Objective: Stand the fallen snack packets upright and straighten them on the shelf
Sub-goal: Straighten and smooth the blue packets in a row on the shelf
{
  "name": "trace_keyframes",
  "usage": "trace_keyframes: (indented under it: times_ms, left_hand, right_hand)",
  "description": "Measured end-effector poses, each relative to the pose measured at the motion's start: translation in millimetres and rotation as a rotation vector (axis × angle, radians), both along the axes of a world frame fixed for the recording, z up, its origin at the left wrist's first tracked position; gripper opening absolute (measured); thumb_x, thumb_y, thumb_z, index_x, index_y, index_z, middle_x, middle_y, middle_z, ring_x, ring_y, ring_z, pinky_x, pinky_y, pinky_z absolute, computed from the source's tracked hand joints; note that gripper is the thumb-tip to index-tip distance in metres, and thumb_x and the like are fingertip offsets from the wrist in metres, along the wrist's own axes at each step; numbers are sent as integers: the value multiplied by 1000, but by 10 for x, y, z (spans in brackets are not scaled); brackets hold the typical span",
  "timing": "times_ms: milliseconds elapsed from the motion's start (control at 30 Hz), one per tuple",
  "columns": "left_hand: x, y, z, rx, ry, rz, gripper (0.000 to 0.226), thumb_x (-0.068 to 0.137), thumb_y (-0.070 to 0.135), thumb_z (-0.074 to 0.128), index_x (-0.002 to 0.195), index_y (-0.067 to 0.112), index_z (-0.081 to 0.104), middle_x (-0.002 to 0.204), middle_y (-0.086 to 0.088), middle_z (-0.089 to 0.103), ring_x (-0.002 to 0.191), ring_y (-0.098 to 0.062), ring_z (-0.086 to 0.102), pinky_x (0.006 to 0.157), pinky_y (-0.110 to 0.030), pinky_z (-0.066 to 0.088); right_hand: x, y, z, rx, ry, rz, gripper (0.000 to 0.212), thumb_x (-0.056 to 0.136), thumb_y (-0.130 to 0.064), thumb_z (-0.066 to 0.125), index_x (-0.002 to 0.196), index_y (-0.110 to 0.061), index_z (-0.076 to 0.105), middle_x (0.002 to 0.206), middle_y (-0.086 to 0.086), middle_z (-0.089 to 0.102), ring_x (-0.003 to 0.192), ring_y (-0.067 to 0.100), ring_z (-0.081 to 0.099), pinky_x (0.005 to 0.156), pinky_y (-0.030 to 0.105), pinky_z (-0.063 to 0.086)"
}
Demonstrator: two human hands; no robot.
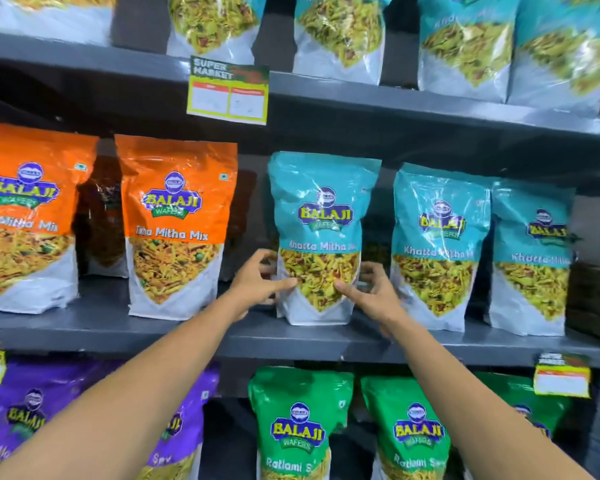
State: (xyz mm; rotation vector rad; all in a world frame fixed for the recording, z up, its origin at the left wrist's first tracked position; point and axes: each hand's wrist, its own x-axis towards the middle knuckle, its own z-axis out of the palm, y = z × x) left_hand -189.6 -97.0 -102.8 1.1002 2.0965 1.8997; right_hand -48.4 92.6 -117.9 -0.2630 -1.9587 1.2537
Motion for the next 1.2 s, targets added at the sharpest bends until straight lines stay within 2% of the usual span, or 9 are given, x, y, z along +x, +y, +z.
trace_keyframes:
  times_ms: [133, 300, 367, 467, 633, 733, 833, 967, 1200]
  left_hand:
    - [-55, -160, 51, 28, -23, -42, 60, 65, 16, 85, 116, 23, 54, 119, -10, 63, 105, -28, 65, 71, -39, 60]
    - [8, -169, 205, 160, -91, -60, 48, 77, 8, 74, 121, 13, 55, 112, -8, 63, 111, -27, 60, 78, -38, 56]
    - [46, -121, 310, 279, -153, -21, 39, 84, 11, 67, 121, 13, 56, 113, -6, 64, 114, -25, 59, 79, -43, 53]
    - [117, -34, 467, 387, -186, 45, 28, 90, 15, 61, 118, 15, 58, 108, -1, 65, 109, -21, 59, 66, -32, 47]
    - [147, 30, 549, 394, -95, 221, 29, 87, 16, 65, 115, 9, 63, 108, -4, 66, 100, -18, 59, 66, -31, 51]
    - [80, -4, 567, 399, -40, 283, 21, 82, 14, 70, 101, 6, 68, 102, -6, 69, 93, -16, 64, 74, -34, 57]
    - [-34, -50, 653, 322, 8, 289, 11, 80, 14, 72, 90, 8, 70, 103, -9, 71, 97, -20, 66, 71, -31, 58]
    - [-87, -99, 697, 202, 15, 196, 10, 85, 15, 67, 93, 10, 65, 107, -10, 69, 92, -18, 66, 70, -33, 57]
    - [-53, -115, 243, 117, -21, 129, 10, 84, 10, 67, 94, 10, 66, 102, -13, 71, 85, -18, 67, 79, -39, 58]
  right_hand:
    - [30, -52, 44, 44, -9, 38, 59, 71, -27, 81, 116, -12, 45, 101, -4, 59, 94, 16, 60, 73, 18, 50]
    - [34, 19, 286, -21, 5, 19, 49, 69, -41, 80, 103, -14, 57, 103, 5, 65, 95, 21, 63, 78, 41, 58]
    - [5, 43, 467, -167, 104, 70, 29, 80, -37, 72, 96, -15, 61, 100, 7, 67, 87, 19, 64, 63, 34, 58]
    - [-34, 39, 727, -256, 187, 117, 10, 91, -22, 61, 89, -13, 63, 86, 6, 68, 72, 17, 63, 46, 21, 49]
    - [-123, 43, 789, -292, 166, 42, 13, 91, -16, 61, 78, -16, 63, 97, 14, 67, 86, 23, 60, 66, 32, 54]
    - [-132, 103, 762, -257, 203, -31, 14, 89, -17, 64, 75, -16, 66, 88, 10, 69, 80, 20, 60, 84, 41, 54]
    - [-109, 115, 713, -246, 295, -60, 12, 90, -13, 63, 78, -14, 65, 81, 4, 66, 74, 15, 59, 81, 35, 52]
    - [-103, 124, 685, -227, 277, -15, 8, 90, -16, 62, 88, -10, 66, 94, 11, 67, 86, 21, 61, 88, 40, 53]
    - [31, 169, 355, -180, 152, 68, 7, 87, -9, 65, 92, -5, 68, 80, 7, 68, 71, 17, 63, 57, 20, 54]
